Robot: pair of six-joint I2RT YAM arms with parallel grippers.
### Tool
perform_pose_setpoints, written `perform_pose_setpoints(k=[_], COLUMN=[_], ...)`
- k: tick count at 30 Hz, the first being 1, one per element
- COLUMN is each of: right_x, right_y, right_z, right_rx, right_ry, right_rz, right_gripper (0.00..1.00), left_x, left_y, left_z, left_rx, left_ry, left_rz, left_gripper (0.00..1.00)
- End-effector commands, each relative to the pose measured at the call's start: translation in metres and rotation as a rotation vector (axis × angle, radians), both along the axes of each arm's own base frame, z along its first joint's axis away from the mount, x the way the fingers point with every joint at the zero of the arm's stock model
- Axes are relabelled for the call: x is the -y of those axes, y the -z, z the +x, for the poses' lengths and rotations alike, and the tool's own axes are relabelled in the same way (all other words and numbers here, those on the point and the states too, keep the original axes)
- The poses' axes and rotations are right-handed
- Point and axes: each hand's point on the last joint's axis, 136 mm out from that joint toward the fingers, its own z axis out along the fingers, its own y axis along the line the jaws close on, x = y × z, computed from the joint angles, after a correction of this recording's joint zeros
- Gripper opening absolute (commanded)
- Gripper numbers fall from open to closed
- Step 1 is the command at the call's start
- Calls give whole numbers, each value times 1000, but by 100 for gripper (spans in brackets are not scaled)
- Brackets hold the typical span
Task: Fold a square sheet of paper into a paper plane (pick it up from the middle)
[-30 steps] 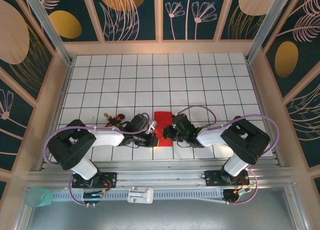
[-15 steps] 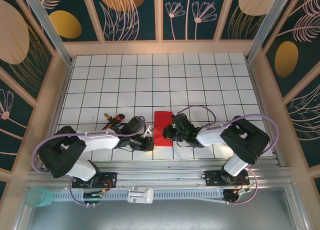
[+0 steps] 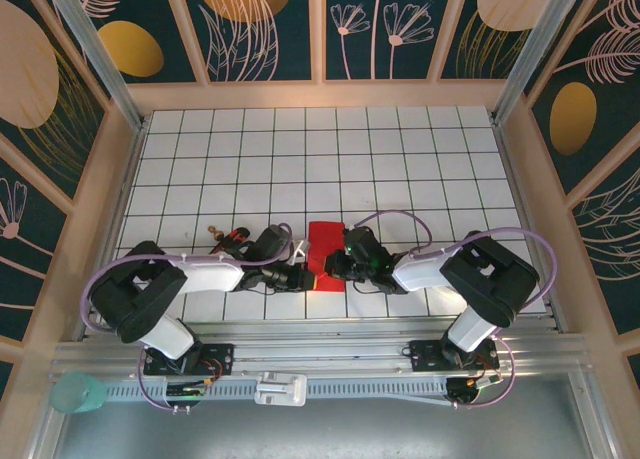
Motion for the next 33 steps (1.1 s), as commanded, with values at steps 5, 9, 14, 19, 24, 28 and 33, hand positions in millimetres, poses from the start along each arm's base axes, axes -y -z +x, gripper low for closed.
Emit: perform_pose_setpoints(k=[5, 9, 14, 19, 24, 28, 33], right_x=[39, 20, 5, -5, -16, -22, -24], right_y=[48, 21, -12, -22, -20, -17, -6], right_z=[-22, -13, -11, -22, -30, -33, -37], right_rx=[-114, -46, 7, -3, -25, -45, -78], right_ry=[-2, -54, -82, -76, -70, -69, -66], right_rz=[-208, -142, -28, 40, 74, 94, 83], right_gripper=[0, 3, 9, 12, 11, 10, 9], left_x=[-14, -26, -30, -34, -37, -37, -39], left_y=[22, 37, 43, 48, 51, 50, 51], left_z=[-5, -15, -30, -36, -41, -41, -42], left_rx=[-25, -82, -171, -200, -224, -225, -221], left_ry=[10, -18, -37, -31, -31, -29, -23], left_rz=[80, 104, 61, 79, 92, 95, 104], left_gripper=[0, 0, 0, 0, 0, 0, 0])
